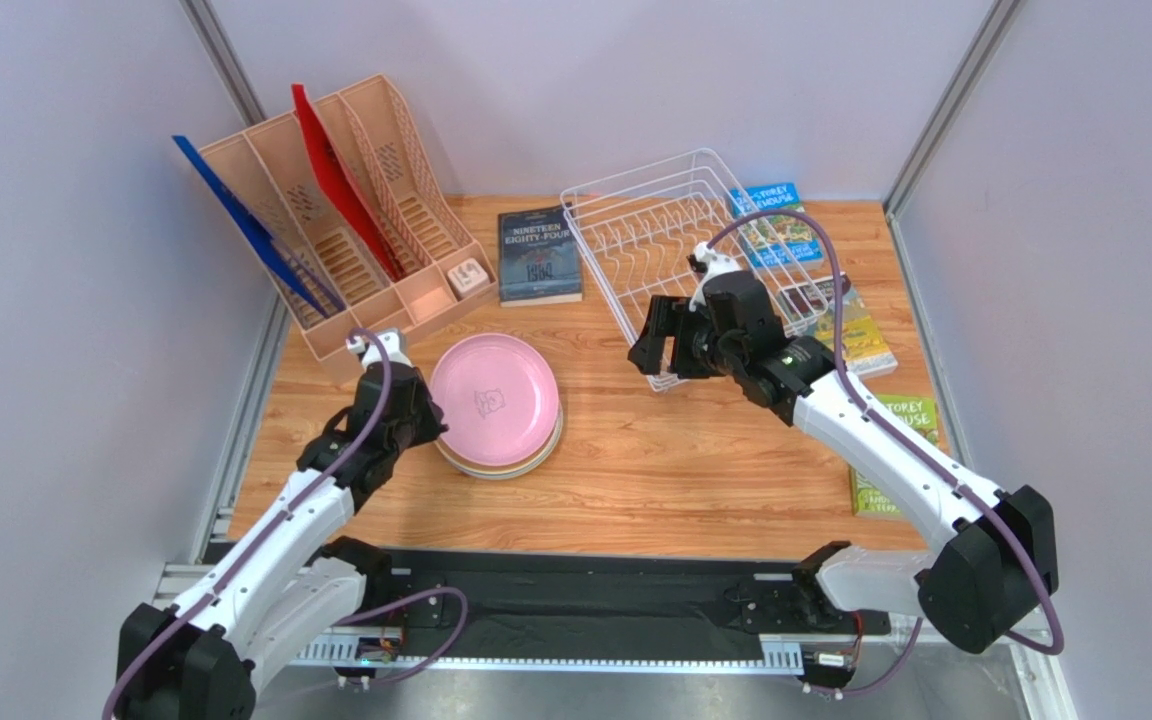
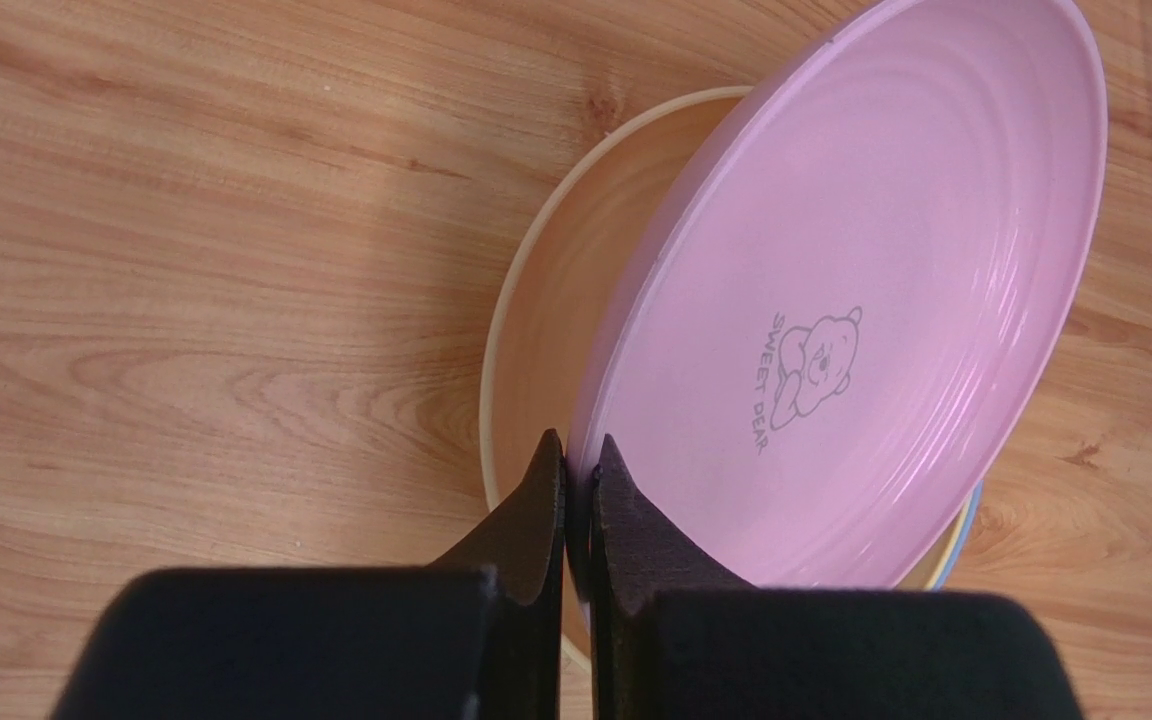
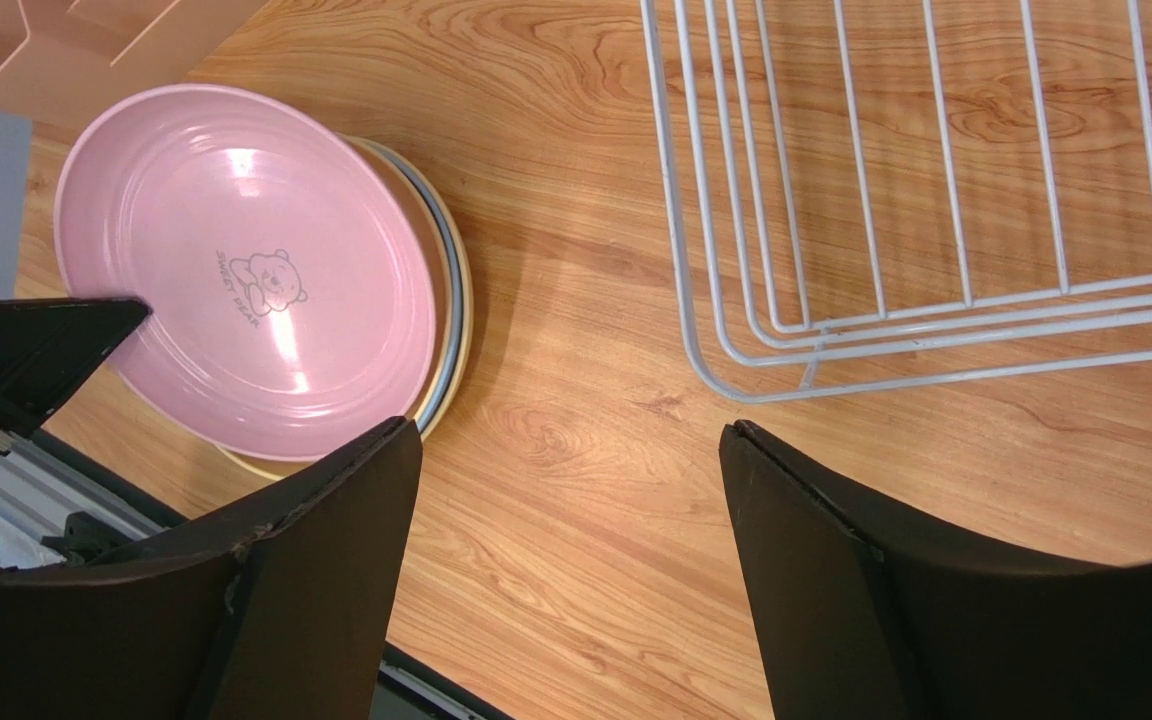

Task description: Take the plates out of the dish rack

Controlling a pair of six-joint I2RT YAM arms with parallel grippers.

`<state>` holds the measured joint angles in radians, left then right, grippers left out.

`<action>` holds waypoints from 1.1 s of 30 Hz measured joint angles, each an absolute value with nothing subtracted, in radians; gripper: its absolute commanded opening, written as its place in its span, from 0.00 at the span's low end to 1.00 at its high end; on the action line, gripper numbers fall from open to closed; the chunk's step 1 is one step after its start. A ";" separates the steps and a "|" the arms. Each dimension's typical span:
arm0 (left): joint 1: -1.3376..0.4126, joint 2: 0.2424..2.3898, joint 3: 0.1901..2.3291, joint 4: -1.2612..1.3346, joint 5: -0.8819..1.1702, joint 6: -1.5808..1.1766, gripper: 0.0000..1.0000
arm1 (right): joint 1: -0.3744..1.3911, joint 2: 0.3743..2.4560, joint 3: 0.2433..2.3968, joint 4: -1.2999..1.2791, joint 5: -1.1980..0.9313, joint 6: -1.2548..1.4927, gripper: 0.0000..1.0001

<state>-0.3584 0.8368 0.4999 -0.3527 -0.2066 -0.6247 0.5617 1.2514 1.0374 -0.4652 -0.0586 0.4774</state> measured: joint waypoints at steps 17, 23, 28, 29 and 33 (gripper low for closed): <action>-0.359 0.788 0.550 -0.420 -0.221 -0.599 1.00 | 0.562 1.241 1.039 -0.498 0.153 0.396 0.80; -0.359 0.774 0.728 -0.455 -0.206 -0.517 1.00 | 0.562 1.194 1.095 -0.534 0.287 0.317 0.80; -0.359 0.773 0.848 -0.451 -0.181 -0.448 1.00 | 0.562 1.123 1.129 -0.530 0.387 0.254 0.83; -0.359 0.774 0.861 -0.451 -0.171 -0.436 0.99 | 0.562 1.110 1.129 -0.526 0.401 0.242 0.84; -0.359 0.784 0.875 -0.442 -0.131 -0.402 0.98 | 0.562 1.054 1.124 -0.498 0.472 0.195 0.86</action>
